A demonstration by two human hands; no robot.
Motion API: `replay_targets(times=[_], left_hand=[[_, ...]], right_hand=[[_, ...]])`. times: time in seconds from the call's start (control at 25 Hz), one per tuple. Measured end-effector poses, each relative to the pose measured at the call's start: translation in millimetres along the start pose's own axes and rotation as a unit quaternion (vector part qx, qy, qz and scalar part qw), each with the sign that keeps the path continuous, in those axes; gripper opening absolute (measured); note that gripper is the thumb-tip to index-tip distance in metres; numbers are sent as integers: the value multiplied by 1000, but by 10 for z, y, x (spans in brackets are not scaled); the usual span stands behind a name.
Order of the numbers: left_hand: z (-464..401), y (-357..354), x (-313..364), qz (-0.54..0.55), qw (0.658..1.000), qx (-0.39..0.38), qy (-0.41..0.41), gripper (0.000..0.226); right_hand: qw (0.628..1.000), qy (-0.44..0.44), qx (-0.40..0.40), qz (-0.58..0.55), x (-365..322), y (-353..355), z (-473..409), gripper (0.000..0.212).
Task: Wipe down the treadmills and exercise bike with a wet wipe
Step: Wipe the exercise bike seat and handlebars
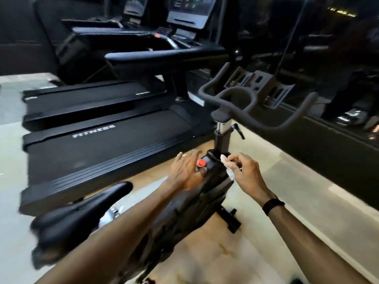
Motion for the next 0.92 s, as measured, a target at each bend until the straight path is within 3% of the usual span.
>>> replay_targets(times=[0.32,0.48,0.68,0.92], left_hand=[[884,563,-916,-27,994,65,80,56],[1384,858,-1464,-33,989,84,115,53],[2090,1271,-2153,-27,988,72,138,67],[2548,1326,-2757,41,986,36,160,63]], right_hand=[[987,-33,-137,-74,-805,-1181,566,9],[973,-108,-137,-150,-1078,-1579,714,13],[906,-258,-138,-305,-1536,-2222,1282,24],[878,-338,-104,-322,-1689,-2600,1724,19]])
Point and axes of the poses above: each hand's wrist, its own z-axis away from the middle knuckle, its own y-axis out of the back of the hand, x = y × z, the point moved 9 cm from there along -z, towards the middle knuckle, and after that the axes turned 2 degrees about x, right-handed, at the moved point
